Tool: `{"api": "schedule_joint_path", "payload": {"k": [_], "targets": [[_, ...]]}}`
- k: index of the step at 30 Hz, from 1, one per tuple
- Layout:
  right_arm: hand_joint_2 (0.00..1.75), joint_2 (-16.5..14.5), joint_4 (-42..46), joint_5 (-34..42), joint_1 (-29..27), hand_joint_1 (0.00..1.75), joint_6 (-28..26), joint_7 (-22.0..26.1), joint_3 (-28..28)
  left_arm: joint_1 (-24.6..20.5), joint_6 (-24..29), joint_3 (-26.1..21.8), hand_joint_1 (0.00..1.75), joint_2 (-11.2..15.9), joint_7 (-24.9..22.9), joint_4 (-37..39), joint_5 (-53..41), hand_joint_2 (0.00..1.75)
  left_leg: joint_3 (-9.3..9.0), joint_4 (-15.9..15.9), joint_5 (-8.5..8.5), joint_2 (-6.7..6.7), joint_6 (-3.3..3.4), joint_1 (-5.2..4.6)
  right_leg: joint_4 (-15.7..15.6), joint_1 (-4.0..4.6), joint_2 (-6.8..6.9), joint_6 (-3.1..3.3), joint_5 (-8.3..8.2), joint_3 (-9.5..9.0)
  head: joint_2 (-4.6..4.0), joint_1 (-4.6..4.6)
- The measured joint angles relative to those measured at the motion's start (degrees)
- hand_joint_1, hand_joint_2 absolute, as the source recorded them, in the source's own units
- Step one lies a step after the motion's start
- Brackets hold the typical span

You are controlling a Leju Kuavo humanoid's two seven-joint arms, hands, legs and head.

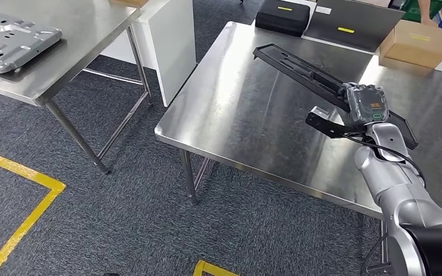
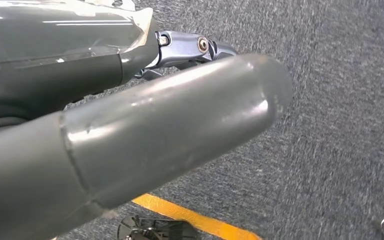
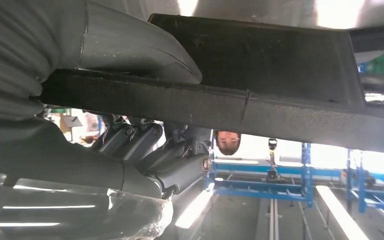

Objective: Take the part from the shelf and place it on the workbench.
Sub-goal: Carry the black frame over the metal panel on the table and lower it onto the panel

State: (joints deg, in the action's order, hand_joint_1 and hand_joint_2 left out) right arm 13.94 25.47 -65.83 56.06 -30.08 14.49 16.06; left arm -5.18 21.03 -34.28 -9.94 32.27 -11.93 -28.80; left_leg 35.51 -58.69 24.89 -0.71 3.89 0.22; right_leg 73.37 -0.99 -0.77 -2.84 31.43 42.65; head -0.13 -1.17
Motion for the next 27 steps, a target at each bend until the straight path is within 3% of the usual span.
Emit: {"api": "schedule_joint_path", "payload": {"k": [1,2,4,5,7,9,11,14,15,16,17,18,19,21,23,24,26,27], "targets": [[1.75,0.03,-0.01,0.00,-0.15,1.73,0.02,0.00,0.00,0.02,0.01,-0.01,0.00,-0.02,-0.01,0.00,-0.01,0.00,0.01,-0.01,0.01,-0.33,0.00,-0.03,1.51,0.02,0.04,-0.27,0.25,0.64,0.00,0.01],[1.75,0.07,-0.01,0.00,-0.27,1.73,0.02,0.00,0.00,0.01,0.01,-0.01,0.00,-0.04,-0.01,0.00,-0.01,0.00,0.02,-0.02,0.01,-0.64,-0.01,-0.05,0.87,0.02,0.15,-0.64,-0.31,0.22,0.00,0.02],[1.75,0.12,-0.01,0.00,-0.23,1.73,0.02,0.00,0.00,0.00,0.02,0.00,0.00,-0.08,-0.01,0.00,-0.01,0.00,-0.04,-0.05,0.06,-1.28,-0.09,-0.10,-6.76,0.02,1.40,-1.29,-3.19,-3.80,0.00,0.04],[1.75,0.12,0.00,0.00,-0.07,1.73,0.02,0.00,0.00,-0.01,0.02,0.01,0.00,-0.09,-0.01,0.00,-0.01,0.00,-0.01,-0.18,0.15,-1.57,-0.24,-0.29,-10.93,0.19,2.28,-1.28,-4.57,-5.95,0.00,0.08],[1.75,0.10,0.02,0.00,0.15,1.73,0.02,0.00,0.00,-0.01,0.02,0.00,0.00,-0.12,-0.01,0.00,-0.01,0.00,0.01,-0.32,0.31,-2.20,-0.62,-0.65,-15.69,0.54,3.25,-0.64,-6.15,-8.30,0.00,0.07],[1.75,0.10,0.04,-0.02,0.15,1.73,0.03,-0.01,0.00,-0.01,0.02,0.00,0.00,-0.13,0.01,-0.01,-0.01,0.00,0.01,-0.35,0.40,-2.87,-1.00,-0.74,-15.99,0.53,2.38,0.13,-6.53,-8.29,0.00,-0.02],[1.75,0.07,0.04,-0.05,0.18,1.73,0.04,-0.02,0.00,-0.04,0.02,0.01,0.00,-0.08,0.03,-0.02,-0.02,0.00,0.52,-1.69,1.58,-2.07,-1.65,-0.49,-16.12,-0.03,1.64,0.87,-6.84,-8.34,0.00,-0.09],[1.75,-0.16,0.04,-0.07,0.18,1.73,0.05,-0.05,0.00,0.01,0.02,0.00,0.00,-0.04,0.06,-0.01,-0.03,0.00,4.54,-11.08,6.87,0.34,-2.66,0.07,-16.19,-0.48,0.68,1.67,-7.03,-8.42,0.00,-0.16],[1.75,-0.25,0.04,-0.08,0.12,1.73,0.05,-0.07,0.01,0.05,0.02,-0.01,0.00,-0.04,0.06,0.00,-0.03,0.00,6.12,-14.55,8.18,0.56,-2.89,0.23,-16.19,-0.49,0.28,1.68,-7.03,-8.42,0.00,-0.13],[1.75,-0.30,0.04,-0.09,0.05,1.73,0.07,-0.07,0.01,0.07,0.02,-0.01,0.00,-0.04,0.06,0.00,-0.03,0.00,6.98,-16.35,8.47,0.61,-3.05,0.39,-16.17,-0.52,-0.17,1.67,-7.03,-8.42,0.00,-0.14],[1.75,-0.35,0.04,-0.11,-0.01,1.73,0.07,-0.07,0.02,0.08,0.02,-0.01,0.00,-0.03,0.06,0.00,-0.03,0.00,6.84,-16.06,7.67,0.63,-3.15,0.55,-16.12,-0.58,-0.63,1.65,-7.03,-8.44,0.00,-0.14],[1.75,-0.40,0.04,-0.13,-0.04,1.73,0.07,-0.07,0.02,0.08,0.02,-0.01,0.00,-0.01,0.06,0.00,-0.03,0.00,5.58,-13.43,5.89,0.74,-3.19,0.73,-16.04,-0.68,-1.10,1.63,-7.02,-8.47,0.00,-0.15],[1.75,-0.44,0.04,-0.14,-0.05,1.73,0.07,-0.07,0.02,0.07,0.02,-0.01,0.00,0.01,0.06,0.00,-0.03,0.00,3.65,-9.44,3.80,1.09,-3.22,0.96,-15.92,-0.77,-1.55,1.58,-7.00,-8.48,0.00,-0.16],[1.75,-0.51,0.04,-0.17,0.04,1.73,0.07,-0.11,0.02,0.05,-0.01,-0.01,0.00,0.03,0.06,0.00,-0.03,0.00,0.48,-2.86,1.39,2.33,-3.24,1.25,-15.65,-0.60,-2.27,1.20,-6.96,-8.21,0.00,-0.12],[1.75,-0.46,0.04,-0.17,0.15,1.73,0.08,-0.19,0.02,0.04,-0.02,-0.01,0.00,0.03,0.06,0.00,-0.06,0.00,-0.14,-1.29,1.29,2.78,-2.91,0.95,-15.76,-0.29,-2.82,0.42,-7.16,-7.81,0.00,-0.05],[1.75,-0.39,0.04,-0.18,0.17,1.73,0.09,-0.21,0.02,0.04,-0.02,-0.01,0.00,0.03,0.06,0.00,-0.07,0.00,-0.08,-1.15,1.09,2.38,-2.47,0.71,-15.96,-0.23,-3.10,-0.06,-7.34,-7.70,0.00,-0.02],[1.75,-0.23,0.04,-0.21,0.13,1.73,0.09,-0.19,0.02,-0.05,-0.02,-0.01,0.00,-0.02,0.06,0.00,-0.09,0.00,-0.31,-0.51,0.59,1.67,-1.36,0.49,-15.37,-0.34,-2.43,-0.67,-6.93,-7.05,0.00,0.02],[1.75,-0.15,0.04,-0.23,0.14,1.73,0.09,-0.18,0.02,-0.10,-0.02,-0.01,0.00,-0.03,0.07,0.00,-0.09,0.00,-0.39,-0.18,0.33,1.31,-0.82,0.51,-13.59,-0.36,-1.66,-0.65,-5.97,-6.15,0.00,0.11]]}}
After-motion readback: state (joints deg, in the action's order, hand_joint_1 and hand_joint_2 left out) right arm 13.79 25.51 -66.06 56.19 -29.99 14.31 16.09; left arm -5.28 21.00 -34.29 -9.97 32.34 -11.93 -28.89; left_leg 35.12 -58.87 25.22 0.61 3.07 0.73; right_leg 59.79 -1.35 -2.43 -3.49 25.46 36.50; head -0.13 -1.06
